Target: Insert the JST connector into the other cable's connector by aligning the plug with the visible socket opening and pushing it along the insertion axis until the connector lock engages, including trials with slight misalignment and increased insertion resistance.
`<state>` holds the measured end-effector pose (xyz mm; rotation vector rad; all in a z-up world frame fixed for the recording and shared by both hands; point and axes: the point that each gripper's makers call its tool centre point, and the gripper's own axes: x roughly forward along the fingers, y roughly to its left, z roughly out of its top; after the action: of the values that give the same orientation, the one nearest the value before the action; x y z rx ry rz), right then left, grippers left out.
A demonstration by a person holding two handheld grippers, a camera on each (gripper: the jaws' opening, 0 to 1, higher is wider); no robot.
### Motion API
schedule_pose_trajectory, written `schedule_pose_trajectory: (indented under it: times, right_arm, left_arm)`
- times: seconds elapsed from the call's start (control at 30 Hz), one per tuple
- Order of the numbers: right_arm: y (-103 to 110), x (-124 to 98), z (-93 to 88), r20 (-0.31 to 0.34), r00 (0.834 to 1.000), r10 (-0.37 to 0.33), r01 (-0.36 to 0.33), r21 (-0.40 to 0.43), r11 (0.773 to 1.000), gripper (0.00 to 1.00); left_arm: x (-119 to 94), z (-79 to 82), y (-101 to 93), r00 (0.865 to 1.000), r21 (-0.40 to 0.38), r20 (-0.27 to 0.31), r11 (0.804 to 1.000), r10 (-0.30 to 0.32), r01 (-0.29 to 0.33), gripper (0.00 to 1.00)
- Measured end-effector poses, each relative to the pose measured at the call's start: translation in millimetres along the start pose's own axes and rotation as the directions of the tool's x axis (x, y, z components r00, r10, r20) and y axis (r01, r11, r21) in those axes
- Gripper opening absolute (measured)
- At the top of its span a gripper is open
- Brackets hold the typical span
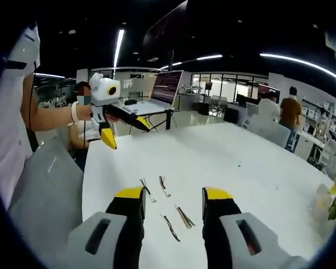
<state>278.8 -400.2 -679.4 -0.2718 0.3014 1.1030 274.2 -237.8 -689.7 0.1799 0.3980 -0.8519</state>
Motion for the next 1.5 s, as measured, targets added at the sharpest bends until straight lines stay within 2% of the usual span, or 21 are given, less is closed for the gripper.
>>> schedule_pose_trajectory:
  times: [0.17,0.3,0.43,0.6,0.9,1.2,1.3,1.37,1.5]
  right_arm:
    - [-8.1,6.3,-2.0,-0.015,1.0,0.012,-0.012,-0.029,1.0,0.37]
    - [-14.1,14.4,-6.2,-0.031,0.999,0.027,-0.029,-0.046,0.999,0.37]
    - [-17.7,22.9,-14.1,-0.047,0.998,0.042,-0.044,-0.036,0.998,0.36]
    - [-19.0,34.0,-23.0,-0.028,0.998,0.063,-0.063,0.018,0.998,0.36]
    - [-19.0,49.8,-42.1,-0.067,0.994,0.084,-0.083,0.024,0.996,0.36]
    - [-20.3,59.5,-45.5,-0.068,0.992,0.106,-0.104,0.027,0.994,0.36]
    - [-22.0,64.1,-49.3,-0.074,0.991,0.108,-0.106,0.03,0.994,0.37]
    - [-21.8,66.5,-51.0,-0.071,0.991,0.114,-0.112,0.035,0.993,0.37]
    - [-21.3,72.6,-57.3,-0.077,0.99,0.117,-0.117,0.014,0.993,0.35]
  left_arm:
    - [5.6,-4.9,7.2,1.0,0.031,-0.02,1.0,0.007,-0.007,0.69]
    - [12.0,-7.2,11.2,1.0,0.024,-0.019,1.0,-0.005,0.006,0.68]
    - [18.3,-11.1,16.7,0.999,0.023,-0.025,1.0,-0.019,0.02,0.66]
    - [26.5,-14.1,23.7,0.999,0.026,-0.024,0.999,-0.029,0.029,0.65]
    - [36.5,-19.0,32.8,0.999,0.04,-0.026,0.998,-0.039,0.04,0.63]
    - [48.8,-28.5,40.3,0.998,0.052,-0.048,0.997,-0.047,0.049,0.63]
    - [53.4,-28.5,39.2,0.997,0.026,-0.035,0.997,-0.071,0.072,0.62]
    - [56.4,-30.8,42.3,0.997,0.019,-0.042,0.998,-0.065,0.066,0.6]
    - [63.6,-36.6,41.8,0.996,0.052,-0.041,0.995,-0.078,0.081,0.57]
